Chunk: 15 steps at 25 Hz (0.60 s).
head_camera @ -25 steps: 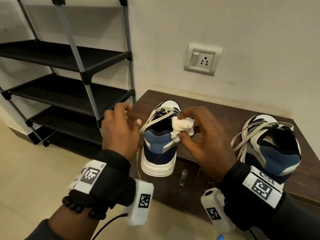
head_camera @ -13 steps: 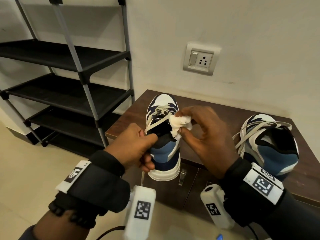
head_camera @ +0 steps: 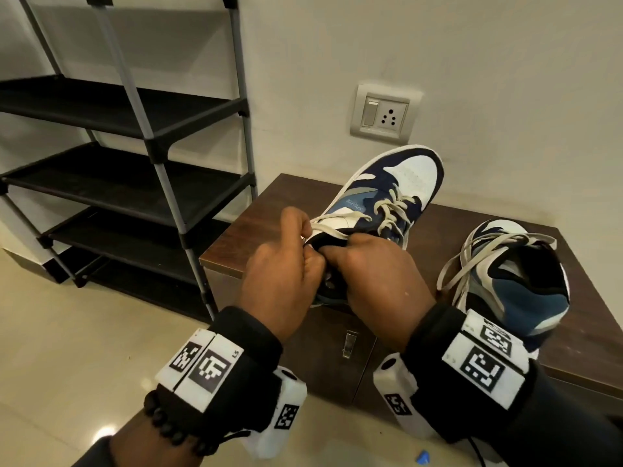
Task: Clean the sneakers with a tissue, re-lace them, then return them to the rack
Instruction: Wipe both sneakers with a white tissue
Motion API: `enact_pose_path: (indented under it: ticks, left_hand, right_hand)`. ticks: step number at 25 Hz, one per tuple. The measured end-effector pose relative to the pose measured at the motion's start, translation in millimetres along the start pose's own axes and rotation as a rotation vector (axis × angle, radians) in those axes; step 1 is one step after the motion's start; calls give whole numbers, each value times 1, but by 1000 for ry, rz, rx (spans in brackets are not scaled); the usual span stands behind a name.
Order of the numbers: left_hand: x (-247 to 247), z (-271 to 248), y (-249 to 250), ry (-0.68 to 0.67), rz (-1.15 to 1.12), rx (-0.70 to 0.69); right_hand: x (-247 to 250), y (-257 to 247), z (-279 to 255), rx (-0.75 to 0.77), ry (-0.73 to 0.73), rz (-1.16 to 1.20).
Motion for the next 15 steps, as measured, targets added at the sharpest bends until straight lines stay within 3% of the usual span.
enact_pose_path:
  ticks: [5, 12, 15]
  left_hand:
    - [-6, 2, 5, 39, -24, -23]
    - [-10, 11, 1, 54, -17, -65]
    - [-11, 18, -4, 78, -13, -42]
  right_hand:
    - [6, 11, 1, -68, 19, 182]
    - [26, 37, 2, -215, 1, 939]
    - [32, 41, 0, -202, 115, 1184]
Point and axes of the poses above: each hand's wrist, its own z-axis towards the middle knuckle, its own x-axis out of the back of the hand, y = z × x, the point moved 1 cm from there along z, towards the middle knuckle, and after that the axes turned 13 degrees about z, right-handed, at the moved point
